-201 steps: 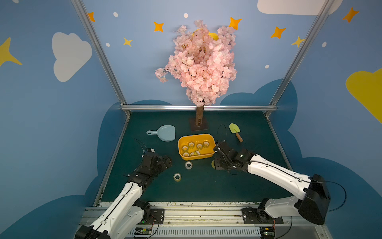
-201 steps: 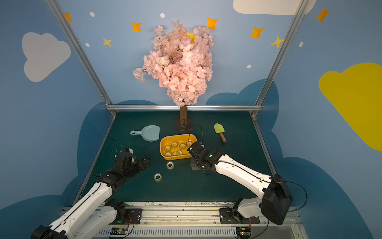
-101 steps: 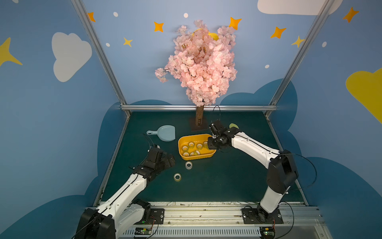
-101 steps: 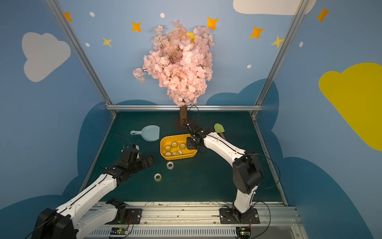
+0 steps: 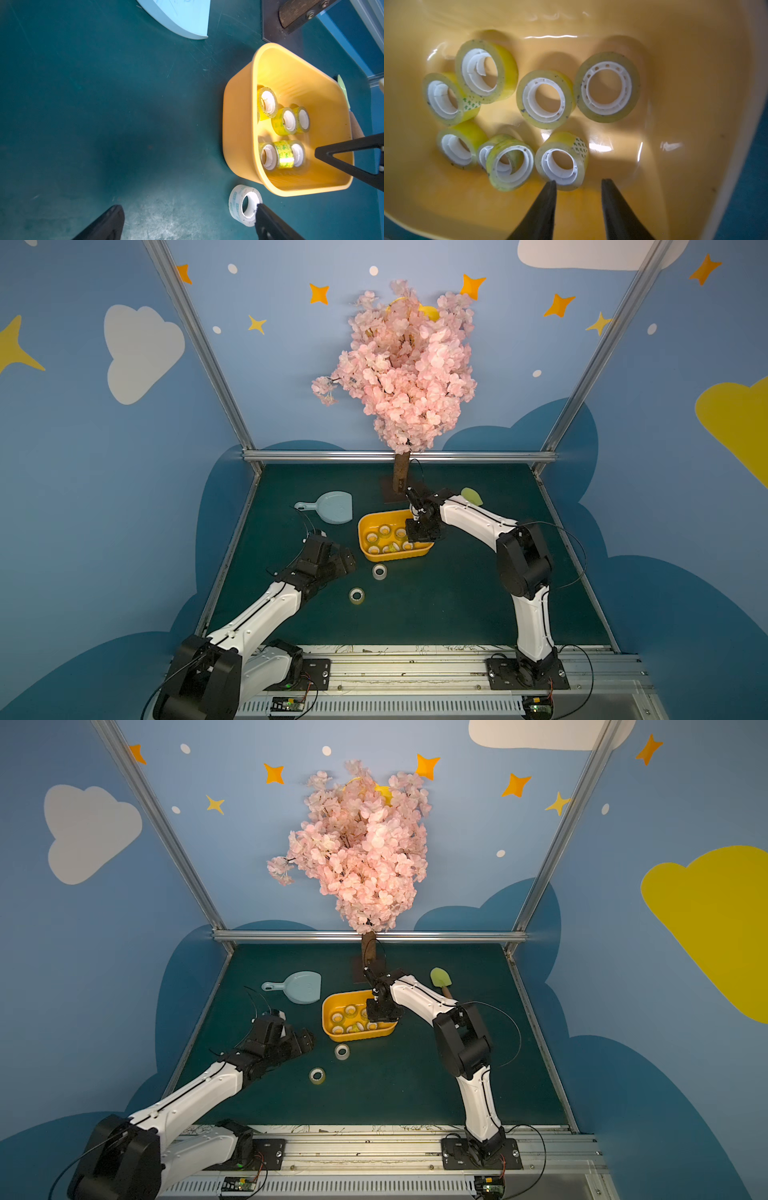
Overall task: Put the transparent tape into the storage box
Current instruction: Place the tape in the storage box.
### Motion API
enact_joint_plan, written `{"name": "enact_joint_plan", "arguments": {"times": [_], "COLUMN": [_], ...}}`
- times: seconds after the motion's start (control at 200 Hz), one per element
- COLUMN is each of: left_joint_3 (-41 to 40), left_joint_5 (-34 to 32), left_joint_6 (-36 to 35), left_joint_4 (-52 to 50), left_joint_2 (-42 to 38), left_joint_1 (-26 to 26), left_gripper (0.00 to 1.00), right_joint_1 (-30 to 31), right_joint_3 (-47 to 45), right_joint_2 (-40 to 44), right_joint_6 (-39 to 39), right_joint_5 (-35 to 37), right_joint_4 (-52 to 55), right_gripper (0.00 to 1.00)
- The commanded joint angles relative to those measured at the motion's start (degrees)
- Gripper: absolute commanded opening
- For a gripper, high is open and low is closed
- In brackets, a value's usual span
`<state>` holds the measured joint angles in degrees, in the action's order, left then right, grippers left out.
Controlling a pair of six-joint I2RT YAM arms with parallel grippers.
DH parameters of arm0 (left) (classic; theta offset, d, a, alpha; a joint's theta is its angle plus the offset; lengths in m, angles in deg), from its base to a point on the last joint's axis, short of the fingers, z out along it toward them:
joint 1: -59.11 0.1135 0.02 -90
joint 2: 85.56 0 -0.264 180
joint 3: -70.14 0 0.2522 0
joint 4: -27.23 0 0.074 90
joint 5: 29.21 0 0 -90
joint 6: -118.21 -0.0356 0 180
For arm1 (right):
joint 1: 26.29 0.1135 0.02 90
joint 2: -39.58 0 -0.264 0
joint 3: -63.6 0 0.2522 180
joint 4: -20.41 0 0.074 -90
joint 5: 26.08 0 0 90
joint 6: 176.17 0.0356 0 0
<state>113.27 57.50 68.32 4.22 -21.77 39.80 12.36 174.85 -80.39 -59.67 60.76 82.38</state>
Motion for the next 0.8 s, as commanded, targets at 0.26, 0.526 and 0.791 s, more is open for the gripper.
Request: {"name": "enact_joint_plan", "arguments": {"times": [0.26, 0.526, 0.791], "left_joint_3": [1.3, 0.8, 0.1], "left_joint_5": [-2.1, -2.2, -0.2], "left_joint_6": [1.8, 4.8, 6.4], "left_joint_4": [-1.9, -2.8, -1.9], "left_joint_2": [-0.8, -2.3, -1.5], "left_joint_1": [-0.1, -0.2, -0.4], "left_gripper": [1.0, 1.0, 1.0], "right_joint_1": [1.9, 5.5, 6.8], "right_joint_3": [-3.4, -13.1, -22.2], "right_joint_2": [13.7, 20.6, 26.1], "right_joint_6": [-1.1, -1.0, 1.1], "right_joint_5": [-2.4, -3.0, -1.6], "right_joint_4": [0.1, -4.0, -7.4], "right_gripper": [0.54, 0.49, 0.48]}}
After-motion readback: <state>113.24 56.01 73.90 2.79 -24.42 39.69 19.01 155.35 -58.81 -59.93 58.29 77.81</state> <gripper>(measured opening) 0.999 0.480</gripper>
